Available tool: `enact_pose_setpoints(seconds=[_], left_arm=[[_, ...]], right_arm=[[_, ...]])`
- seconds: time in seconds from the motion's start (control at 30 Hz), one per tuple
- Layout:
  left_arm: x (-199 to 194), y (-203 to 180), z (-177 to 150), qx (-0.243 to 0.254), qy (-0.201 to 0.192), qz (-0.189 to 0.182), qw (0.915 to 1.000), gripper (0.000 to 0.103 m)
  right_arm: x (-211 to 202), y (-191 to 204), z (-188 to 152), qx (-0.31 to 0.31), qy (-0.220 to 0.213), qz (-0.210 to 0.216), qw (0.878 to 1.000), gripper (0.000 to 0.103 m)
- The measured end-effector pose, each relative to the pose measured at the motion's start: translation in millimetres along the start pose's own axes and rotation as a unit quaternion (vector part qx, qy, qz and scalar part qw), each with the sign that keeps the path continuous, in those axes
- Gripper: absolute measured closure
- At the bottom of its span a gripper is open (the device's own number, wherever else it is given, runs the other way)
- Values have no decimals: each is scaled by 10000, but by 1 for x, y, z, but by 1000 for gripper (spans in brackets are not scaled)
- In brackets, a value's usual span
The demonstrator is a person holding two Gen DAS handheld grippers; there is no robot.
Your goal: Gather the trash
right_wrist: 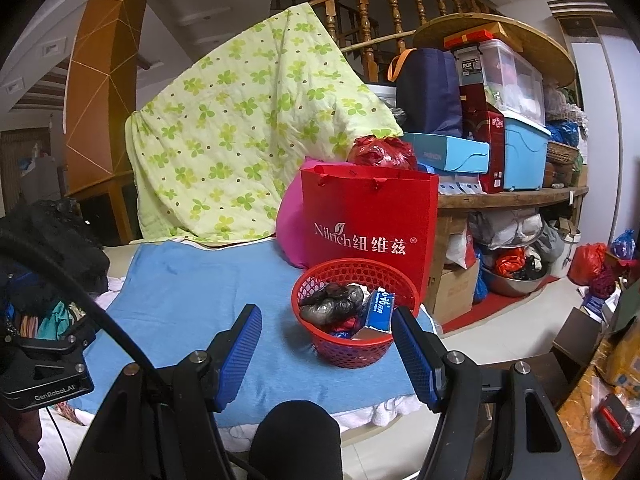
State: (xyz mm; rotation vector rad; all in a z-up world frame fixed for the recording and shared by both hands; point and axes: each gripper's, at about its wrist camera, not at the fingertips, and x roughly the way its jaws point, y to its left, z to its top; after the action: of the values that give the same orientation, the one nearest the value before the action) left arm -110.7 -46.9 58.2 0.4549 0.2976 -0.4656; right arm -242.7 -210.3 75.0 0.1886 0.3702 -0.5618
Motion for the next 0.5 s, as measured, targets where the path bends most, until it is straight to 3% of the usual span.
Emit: enact_pose_setpoints(seconds=[0.5], left_arm=[[2, -2, 3, 5, 23, 7, 10000, 1]], right_arm=[[1, 0, -2, 47, 14, 26, 10000, 32]])
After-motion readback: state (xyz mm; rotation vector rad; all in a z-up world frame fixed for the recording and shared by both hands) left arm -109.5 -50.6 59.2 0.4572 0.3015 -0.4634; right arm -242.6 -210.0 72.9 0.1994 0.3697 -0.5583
